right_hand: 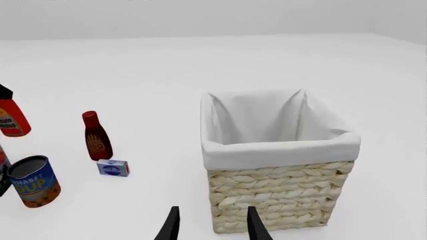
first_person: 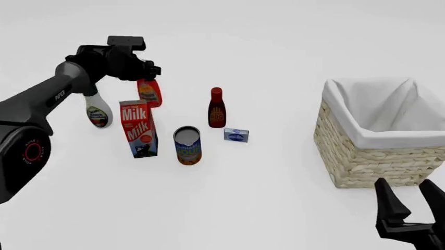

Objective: Pick the ketchup and place it in the basket.

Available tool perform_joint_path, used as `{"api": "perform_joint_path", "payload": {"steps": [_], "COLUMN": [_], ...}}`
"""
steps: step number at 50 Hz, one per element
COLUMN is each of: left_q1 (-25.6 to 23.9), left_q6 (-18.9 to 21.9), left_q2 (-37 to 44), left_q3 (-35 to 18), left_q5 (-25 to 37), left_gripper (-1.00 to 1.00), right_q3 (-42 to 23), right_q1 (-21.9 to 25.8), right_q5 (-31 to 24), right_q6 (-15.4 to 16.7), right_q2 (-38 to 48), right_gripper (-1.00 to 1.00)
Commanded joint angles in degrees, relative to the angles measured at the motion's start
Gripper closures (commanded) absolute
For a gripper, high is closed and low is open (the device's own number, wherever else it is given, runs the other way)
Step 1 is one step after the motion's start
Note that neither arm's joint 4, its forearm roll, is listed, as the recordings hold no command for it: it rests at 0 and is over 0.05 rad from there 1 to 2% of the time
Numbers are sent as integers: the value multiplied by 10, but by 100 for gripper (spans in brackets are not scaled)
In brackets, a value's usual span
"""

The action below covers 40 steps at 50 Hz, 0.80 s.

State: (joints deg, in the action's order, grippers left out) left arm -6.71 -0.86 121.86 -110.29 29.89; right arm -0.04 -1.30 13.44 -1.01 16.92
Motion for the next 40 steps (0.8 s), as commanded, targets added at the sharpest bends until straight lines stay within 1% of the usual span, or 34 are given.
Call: {"api": "perform_joint_path", "payload": {"steps": [1, 6, 10, 15, 18, 30, 36, 40], "left_q1": [-6, -7, -10, -14, -16, -28, -31, -41], "left_q6": [18, 21, 19, 21, 23, 28, 35, 34], "left_q2": [-28, -39, -53, -72, -87, -140, -163, -187], "left_q3": [-24, -34, -37, -25, -31, -41, -41, -48], "left_q5": [25, 39, 47, 51, 62, 98, 116, 141], "left_gripper": [100, 100, 100, 100, 100, 100, 100, 100], "right_q3": [0, 0, 0, 0, 0, 0, 0, 0], "right_q1": [0, 0, -1, 0, 1, -2, 1, 0], "right_q5": [-14, -8, -4, -8, -8, -42, -40, -30], "right_q6": [3, 4, -1, 1, 0, 2, 1, -2], "right_q2": [-18, -12, -9, -14, -16, -61, -61, -49], "right_gripper": [-100, -100, -100, -100, -100, -100, -100, -100]}}
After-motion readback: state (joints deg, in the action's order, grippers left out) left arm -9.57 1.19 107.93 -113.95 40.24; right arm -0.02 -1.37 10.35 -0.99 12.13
